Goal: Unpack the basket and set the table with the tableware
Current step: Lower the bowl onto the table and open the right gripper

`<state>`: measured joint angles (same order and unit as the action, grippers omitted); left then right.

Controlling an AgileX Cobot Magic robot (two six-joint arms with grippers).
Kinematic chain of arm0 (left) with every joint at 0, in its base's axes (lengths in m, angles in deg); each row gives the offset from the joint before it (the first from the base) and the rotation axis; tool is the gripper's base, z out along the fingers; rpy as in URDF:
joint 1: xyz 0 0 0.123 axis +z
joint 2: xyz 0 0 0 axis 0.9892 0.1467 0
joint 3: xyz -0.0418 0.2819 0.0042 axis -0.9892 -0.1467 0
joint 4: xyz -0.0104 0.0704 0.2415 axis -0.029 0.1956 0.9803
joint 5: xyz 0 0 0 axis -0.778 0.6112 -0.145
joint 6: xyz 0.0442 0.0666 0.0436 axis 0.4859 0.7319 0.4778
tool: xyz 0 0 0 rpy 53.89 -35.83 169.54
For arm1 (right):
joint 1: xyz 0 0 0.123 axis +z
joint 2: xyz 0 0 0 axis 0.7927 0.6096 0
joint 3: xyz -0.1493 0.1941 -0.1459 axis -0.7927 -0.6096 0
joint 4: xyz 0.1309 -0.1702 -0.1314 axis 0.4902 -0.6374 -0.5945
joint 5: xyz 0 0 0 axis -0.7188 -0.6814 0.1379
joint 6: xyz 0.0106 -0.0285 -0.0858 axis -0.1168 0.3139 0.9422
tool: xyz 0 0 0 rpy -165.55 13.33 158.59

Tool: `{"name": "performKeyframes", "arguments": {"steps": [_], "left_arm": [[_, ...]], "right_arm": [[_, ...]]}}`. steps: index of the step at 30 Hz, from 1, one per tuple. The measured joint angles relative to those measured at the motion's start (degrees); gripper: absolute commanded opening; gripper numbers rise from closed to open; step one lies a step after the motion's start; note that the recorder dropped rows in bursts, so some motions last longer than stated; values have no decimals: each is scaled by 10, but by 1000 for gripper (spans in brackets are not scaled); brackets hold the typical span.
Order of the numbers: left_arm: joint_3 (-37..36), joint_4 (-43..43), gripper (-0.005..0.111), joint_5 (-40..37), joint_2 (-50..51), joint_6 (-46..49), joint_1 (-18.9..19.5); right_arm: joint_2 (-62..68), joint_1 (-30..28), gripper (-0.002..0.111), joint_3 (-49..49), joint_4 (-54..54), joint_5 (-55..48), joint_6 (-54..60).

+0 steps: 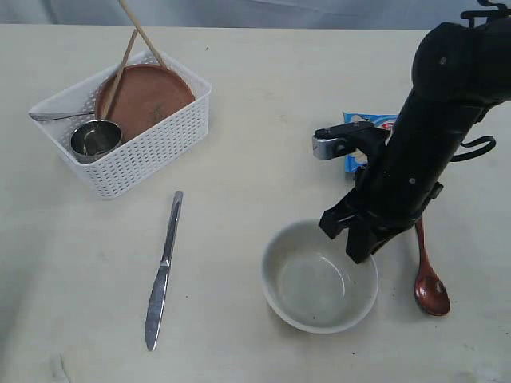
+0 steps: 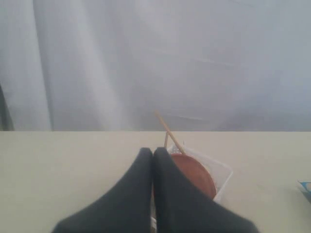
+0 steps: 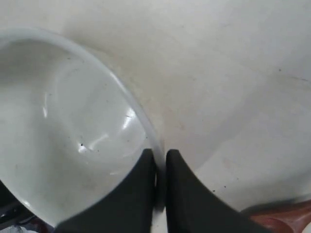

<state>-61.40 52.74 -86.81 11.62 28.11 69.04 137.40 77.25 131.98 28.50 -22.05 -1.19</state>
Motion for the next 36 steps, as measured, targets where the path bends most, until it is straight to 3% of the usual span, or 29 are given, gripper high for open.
{"name": "performKeyframes", "arguments": {"steps": [17, 20, 24, 33, 35, 36], "left_arm": [[0, 0, 0, -14, 0, 0, 0], [0, 0, 0, -14, 0, 0, 0], [0, 0, 0, -14, 0, 0, 0], [0, 0, 0, -14, 0, 0, 0], [0, 0, 0, -14, 0, 0, 0], [0, 0, 0, -14, 0, 0, 0]], "right_arm": [[0, 0, 0, 0, 11, -14, -1], [0, 0, 10, 0, 12, -14, -1], [1, 0, 33, 0, 12, -14, -2], [2, 0, 38, 0, 12, -14, -13], [-6, 0, 57, 0, 12, -13, -17], [-13, 0, 59, 0, 12, -13, -18]]}}
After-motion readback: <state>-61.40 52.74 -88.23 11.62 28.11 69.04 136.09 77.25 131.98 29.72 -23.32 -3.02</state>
